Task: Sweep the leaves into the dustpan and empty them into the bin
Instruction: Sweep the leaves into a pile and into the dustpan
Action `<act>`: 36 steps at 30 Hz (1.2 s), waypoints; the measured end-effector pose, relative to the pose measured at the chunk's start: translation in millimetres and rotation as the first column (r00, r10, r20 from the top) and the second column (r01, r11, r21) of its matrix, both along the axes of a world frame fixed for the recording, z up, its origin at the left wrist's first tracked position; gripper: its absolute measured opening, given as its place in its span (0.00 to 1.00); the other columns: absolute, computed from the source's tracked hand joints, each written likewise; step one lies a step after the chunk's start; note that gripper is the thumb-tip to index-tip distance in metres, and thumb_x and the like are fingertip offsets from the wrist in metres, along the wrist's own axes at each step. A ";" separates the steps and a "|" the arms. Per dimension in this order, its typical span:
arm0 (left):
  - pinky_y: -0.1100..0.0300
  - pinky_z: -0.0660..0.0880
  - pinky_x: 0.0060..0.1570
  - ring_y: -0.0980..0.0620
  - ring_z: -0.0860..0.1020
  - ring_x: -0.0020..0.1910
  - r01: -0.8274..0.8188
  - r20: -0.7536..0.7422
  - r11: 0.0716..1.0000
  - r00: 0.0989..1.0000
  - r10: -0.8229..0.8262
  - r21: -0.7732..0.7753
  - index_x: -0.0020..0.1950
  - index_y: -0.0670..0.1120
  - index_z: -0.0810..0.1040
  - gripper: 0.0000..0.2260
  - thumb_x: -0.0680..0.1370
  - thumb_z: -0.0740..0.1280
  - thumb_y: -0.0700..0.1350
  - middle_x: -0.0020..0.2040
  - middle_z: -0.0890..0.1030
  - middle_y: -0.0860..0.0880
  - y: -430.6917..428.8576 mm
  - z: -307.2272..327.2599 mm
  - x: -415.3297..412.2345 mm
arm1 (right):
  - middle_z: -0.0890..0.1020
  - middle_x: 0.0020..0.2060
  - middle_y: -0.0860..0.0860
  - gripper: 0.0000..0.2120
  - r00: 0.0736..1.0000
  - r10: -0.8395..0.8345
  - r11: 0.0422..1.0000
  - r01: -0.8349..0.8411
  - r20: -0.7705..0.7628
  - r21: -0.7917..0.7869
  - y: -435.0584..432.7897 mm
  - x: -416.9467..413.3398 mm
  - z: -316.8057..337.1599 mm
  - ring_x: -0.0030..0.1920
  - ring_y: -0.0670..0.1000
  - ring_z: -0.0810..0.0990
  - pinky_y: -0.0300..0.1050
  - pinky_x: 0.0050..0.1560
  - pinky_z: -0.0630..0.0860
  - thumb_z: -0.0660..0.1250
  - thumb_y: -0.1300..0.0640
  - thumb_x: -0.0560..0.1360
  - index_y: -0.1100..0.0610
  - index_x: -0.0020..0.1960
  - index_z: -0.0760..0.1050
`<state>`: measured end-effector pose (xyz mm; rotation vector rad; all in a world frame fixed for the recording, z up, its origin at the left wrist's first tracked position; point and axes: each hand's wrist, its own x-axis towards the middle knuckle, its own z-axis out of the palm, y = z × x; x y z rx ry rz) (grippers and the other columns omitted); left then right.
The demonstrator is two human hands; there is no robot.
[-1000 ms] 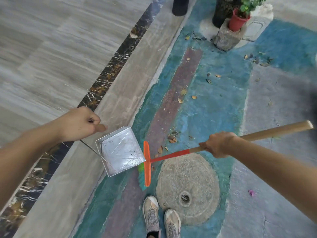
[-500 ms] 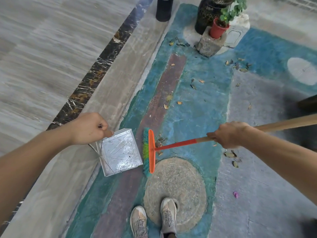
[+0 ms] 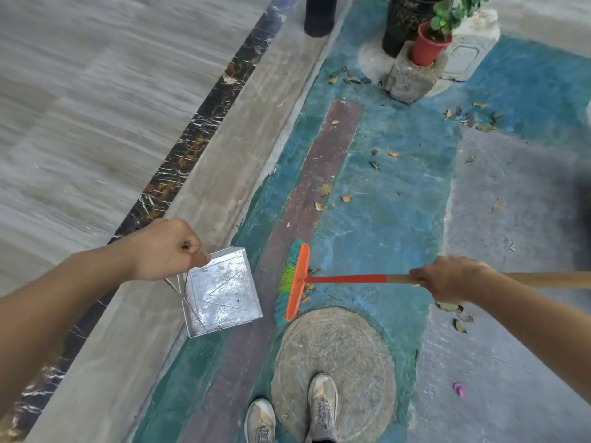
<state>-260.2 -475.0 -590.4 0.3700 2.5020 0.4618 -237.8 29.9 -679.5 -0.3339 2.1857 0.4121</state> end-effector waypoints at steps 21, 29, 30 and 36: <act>0.59 0.65 0.31 0.55 0.59 0.24 -0.113 0.071 0.994 0.991 0.112 0.003 0.25 0.47 0.62 0.25 0.76 0.70 0.52 0.23 0.60 0.51 27.9 -24.5 12.4 | 0.78 0.46 0.56 0.19 0.723 -0.691 0.675 0.628 -0.032 -0.386 -50.0 -88.5 -63.4 0.28 0.56 0.78 0.38 0.20 0.70 0.52 0.55 0.81 0.49 0.70 0.69; 0.64 0.56 0.28 0.55 0.56 0.28 -0.224 0.076 0.970 0.973 0.218 0.095 0.28 0.45 0.56 0.28 0.75 0.72 0.52 0.27 0.56 0.50 33.5 -26.3 18.6 | 0.77 0.43 0.58 0.18 0.409 -0.905 0.353 0.875 0.116 -0.330 -109.3 -61.4 -86.0 0.26 0.53 0.77 0.38 0.20 0.72 0.54 0.59 0.77 0.60 0.66 0.70; 0.62 0.57 0.29 0.55 0.56 0.28 -0.240 0.085 0.966 0.969 0.232 0.101 0.28 0.45 0.56 0.28 0.75 0.72 0.52 0.28 0.56 0.50 36.3 -25.1 18.6 | 0.77 0.43 0.57 0.18 0.397 -0.909 0.341 0.883 0.128 -0.322 -108.8 -52.5 -80.1 0.26 0.53 0.77 0.38 0.20 0.72 0.54 0.59 0.77 0.60 0.65 0.69; 0.59 0.59 0.29 0.54 0.57 0.25 -0.268 0.125 0.954 0.960 0.252 0.134 0.25 0.47 0.57 0.28 0.75 0.72 0.50 0.25 0.57 0.51 54.9 -20.2 20.5 | 0.78 0.31 0.57 0.14 0.416 -0.894 0.370 0.896 0.166 -0.247 -107.3 -17.7 -45.1 0.14 0.51 0.72 0.31 0.16 0.66 0.53 0.57 0.79 0.62 0.59 0.70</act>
